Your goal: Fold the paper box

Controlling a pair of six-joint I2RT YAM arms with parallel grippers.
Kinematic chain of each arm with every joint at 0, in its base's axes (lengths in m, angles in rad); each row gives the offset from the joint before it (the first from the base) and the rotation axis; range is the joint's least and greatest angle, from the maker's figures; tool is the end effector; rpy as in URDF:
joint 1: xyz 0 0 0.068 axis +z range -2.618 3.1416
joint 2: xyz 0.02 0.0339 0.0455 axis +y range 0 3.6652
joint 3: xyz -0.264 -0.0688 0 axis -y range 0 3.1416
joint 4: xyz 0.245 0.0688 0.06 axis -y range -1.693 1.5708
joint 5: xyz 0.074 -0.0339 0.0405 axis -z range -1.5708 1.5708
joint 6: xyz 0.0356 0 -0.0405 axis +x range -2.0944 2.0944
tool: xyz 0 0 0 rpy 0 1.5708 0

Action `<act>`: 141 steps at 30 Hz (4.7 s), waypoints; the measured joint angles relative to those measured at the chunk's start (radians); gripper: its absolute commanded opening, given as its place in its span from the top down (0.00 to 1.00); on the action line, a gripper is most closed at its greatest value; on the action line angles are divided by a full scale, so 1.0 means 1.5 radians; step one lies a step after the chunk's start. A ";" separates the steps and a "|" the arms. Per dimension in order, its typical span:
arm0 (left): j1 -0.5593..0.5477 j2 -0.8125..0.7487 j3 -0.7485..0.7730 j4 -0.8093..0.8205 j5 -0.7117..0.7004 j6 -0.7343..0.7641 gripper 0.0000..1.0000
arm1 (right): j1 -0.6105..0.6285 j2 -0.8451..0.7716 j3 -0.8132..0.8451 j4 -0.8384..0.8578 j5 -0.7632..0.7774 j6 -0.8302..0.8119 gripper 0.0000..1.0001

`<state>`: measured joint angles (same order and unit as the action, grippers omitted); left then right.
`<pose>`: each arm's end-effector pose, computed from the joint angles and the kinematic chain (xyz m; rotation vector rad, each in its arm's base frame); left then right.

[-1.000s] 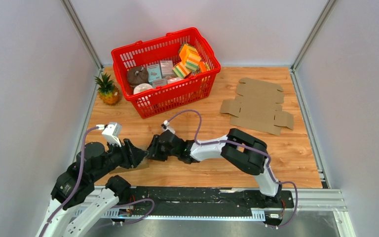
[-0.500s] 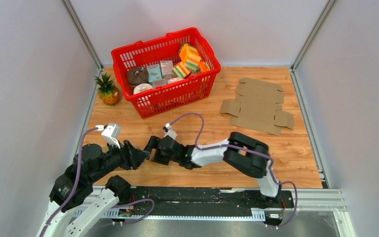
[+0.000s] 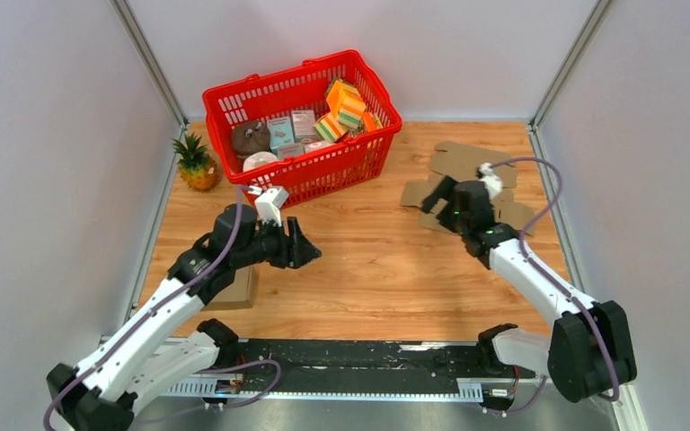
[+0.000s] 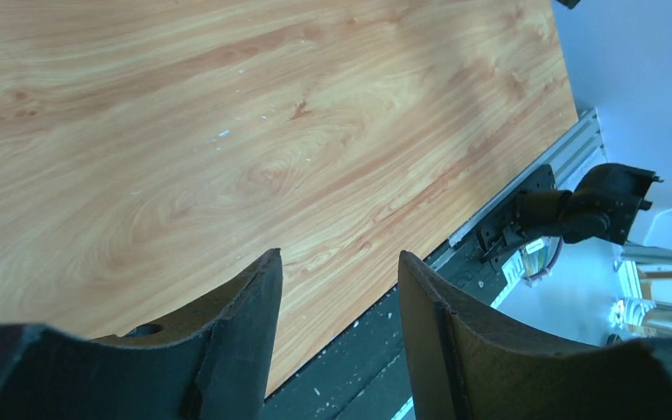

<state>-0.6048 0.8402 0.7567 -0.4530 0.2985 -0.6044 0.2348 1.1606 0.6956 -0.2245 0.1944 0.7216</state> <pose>0.1469 -0.1143 0.2943 0.1928 2.2495 -1.0056 0.2395 0.0502 0.2301 0.6453 2.1676 0.2947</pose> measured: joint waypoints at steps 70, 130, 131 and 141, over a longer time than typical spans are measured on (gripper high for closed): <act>-0.579 0.451 0.231 0.394 -0.389 0.774 0.26 | -0.311 -0.250 0.178 -0.469 -0.364 0.256 1.00; -0.461 0.004 0.326 -0.130 -0.346 0.455 1.00 | 0.006 -0.164 0.525 -0.449 -0.664 -0.307 0.00; -0.440 -0.001 0.326 -0.146 -0.317 0.448 1.00 | 0.019 -0.158 0.531 -0.448 -0.663 -0.315 0.00; -0.174 0.147 0.275 -0.170 0.053 0.455 1.00 | 0.218 -0.063 0.439 -0.372 -0.575 -0.438 0.04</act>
<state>-0.8661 1.0603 1.1687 -0.7086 0.3775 0.0784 0.5621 1.0668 1.3540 -0.7830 -0.6678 0.0643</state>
